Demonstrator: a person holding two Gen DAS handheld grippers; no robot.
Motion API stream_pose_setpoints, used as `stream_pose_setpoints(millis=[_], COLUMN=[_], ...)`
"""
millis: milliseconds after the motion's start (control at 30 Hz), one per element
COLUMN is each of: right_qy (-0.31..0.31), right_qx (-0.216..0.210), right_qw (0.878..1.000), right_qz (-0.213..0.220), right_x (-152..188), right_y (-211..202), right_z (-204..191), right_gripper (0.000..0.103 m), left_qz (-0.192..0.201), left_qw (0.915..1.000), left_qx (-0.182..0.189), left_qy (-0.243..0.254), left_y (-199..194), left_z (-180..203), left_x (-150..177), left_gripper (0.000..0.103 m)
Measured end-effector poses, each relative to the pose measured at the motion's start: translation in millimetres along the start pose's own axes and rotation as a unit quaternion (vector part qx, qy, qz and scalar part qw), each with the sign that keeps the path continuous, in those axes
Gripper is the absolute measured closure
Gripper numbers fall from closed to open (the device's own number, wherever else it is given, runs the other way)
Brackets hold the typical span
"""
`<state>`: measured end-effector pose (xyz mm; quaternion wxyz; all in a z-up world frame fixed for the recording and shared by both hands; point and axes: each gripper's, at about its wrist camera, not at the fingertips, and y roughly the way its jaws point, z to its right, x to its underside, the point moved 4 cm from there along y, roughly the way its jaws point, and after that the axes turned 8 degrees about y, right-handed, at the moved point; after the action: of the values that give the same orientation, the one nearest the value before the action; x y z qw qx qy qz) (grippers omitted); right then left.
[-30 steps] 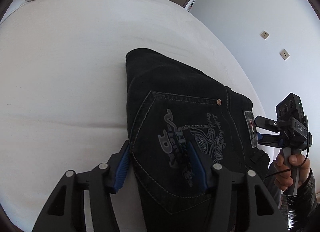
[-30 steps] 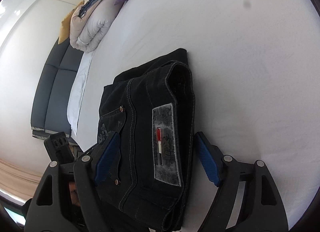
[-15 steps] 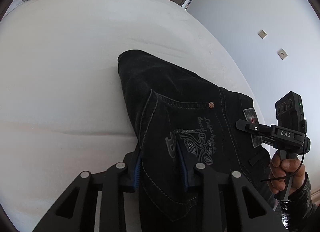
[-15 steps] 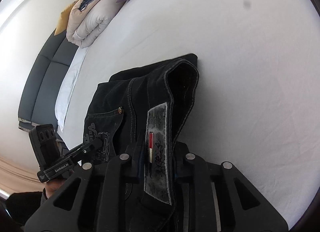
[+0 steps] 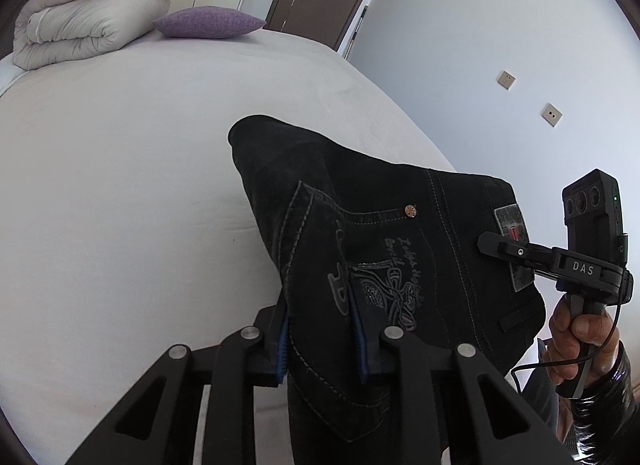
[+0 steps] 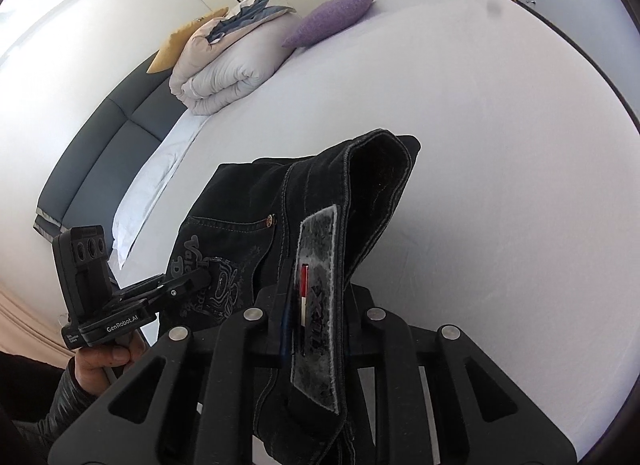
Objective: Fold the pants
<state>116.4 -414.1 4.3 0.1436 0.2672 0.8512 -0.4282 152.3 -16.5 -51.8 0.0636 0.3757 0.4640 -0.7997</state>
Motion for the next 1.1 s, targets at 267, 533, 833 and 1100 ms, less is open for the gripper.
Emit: stream_pose_setpoints(millis=[267,533,833,1100], right_qy=[0.043,0.103,0.055,-0.067], right_qx=[0.013,-0.030,0.036,0.086], right_qw=[0.998,0.994,0.993,0.950], right_qz=[-0.034,-0.022,0.098,0.293], right_x=[-32.1,-17.1,10.2,44.1], right_y=[51.5,50.9,-51.5,-161.6], right_z=[80.2,130.5,109.8,8.3], right_gripper=[0.083,0.067,0.057,0.022], left_qz=[-0.042,-0.026,0.092,0.240], left_qw=[0.9990,0.9991,0.9897,0.9248], left_qx=[-0.014,-0.018,-0.104,-0.261], left_qy=[-0.008,-0.028,0.038,0.138], left_y=[70.4,70.8,-32.4,-146.6], left_z=[-18.2,-27.2,15.3,83.4], left_x=[-0.7,22.2,30.9,20.2], left_gripper=[0.071,0.049,0.020,0.000])
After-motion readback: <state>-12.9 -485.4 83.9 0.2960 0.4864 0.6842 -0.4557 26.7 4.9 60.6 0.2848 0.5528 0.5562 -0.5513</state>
